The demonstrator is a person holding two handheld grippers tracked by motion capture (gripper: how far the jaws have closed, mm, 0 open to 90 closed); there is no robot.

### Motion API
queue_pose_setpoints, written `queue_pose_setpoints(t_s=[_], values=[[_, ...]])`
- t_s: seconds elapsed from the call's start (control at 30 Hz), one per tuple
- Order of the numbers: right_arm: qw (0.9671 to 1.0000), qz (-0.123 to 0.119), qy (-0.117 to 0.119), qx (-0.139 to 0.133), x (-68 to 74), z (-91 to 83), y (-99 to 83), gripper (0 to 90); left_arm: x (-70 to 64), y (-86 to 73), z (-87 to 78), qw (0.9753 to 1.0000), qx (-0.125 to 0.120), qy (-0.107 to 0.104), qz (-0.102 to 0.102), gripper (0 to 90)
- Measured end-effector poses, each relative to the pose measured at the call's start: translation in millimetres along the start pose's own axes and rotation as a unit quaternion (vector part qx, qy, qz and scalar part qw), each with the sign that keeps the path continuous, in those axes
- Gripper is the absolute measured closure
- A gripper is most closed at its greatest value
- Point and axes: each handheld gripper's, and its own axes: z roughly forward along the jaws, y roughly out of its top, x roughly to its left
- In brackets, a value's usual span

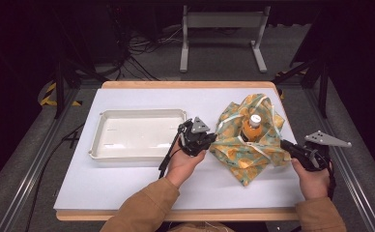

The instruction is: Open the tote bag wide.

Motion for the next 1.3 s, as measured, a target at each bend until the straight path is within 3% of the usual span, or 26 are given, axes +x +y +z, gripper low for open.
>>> queue_pose_setpoints(t_s=[0.27, 0.5, 0.63, 0.77, 0.87, 1.0, 1.03, 1.07, 1.17, 1.3], values=[[0.9997, 0.004, 0.005, 0.025, -5.1, 9.2, -11.2, 90.0, -2.9, -10.9, 9.5, 0.9992, 0.038, 0.008, 0.012, 87.7], [0.9984, 0.012, 0.008, 0.054, -10.2, 17.2, -19.5, 90.0, -12.8, -20.3, 22.5, 0.9964, 0.079, 0.01, 0.029, 87.8], [0.9968, 0.024, 0.014, 0.076, -16.6, 22.4, -24.5, 90.0, -13.0, -27.6, 28.6, 0.9949, 0.097, 0.005, 0.027, 87.2], [0.9945, 0.017, 0.021, 0.102, -14.5, 28.6, -25.9, 90.0, -13.5, -33.3, 33.8, 0.9929, 0.116, 0.006, 0.022, 86.7], [0.9928, 0.014, 0.023, 0.117, -13.3, 31.1, -26.1, 89.5, -13.7, -35.7, 34.4, 0.9929, 0.118, 0.004, 0.017, 85.7], [0.994, 0.012, 0.028, 0.106, -13.1, 26.5, -22.3, 86.5, -13.2, -35.8, 33.3, 0.9933, 0.114, 0.002, 0.017, 85.6], [0.996, 0.008, 0.03, 0.084, -11.0, 16.6, -14.2, 82.7, -12.9, -35.5, 32.9, 0.9932, 0.115, 0.001, 0.018, 85.6], [0.996, 0.008, 0.03, 0.084, -11.0, 16.6, -14.2, 82.7, -12.9, -35.6, 32.6, 0.9933, 0.114, 0.001, 0.018, 85.6], [0.9987, -0.001, 0.037, 0.035, -4.6, -3.1, 4.1, 75.1, -12.7, -35.5, 31.4, 0.9938, 0.11, 0.001, 0.013, 85.6], [0.9989, -0.008, 0.045, 0.003, -1.0, -10.8, 16.5, 71.8, -13.0, -34.9, 30.8, 0.9942, 0.106, 0.001, 0.018, 85.5]])
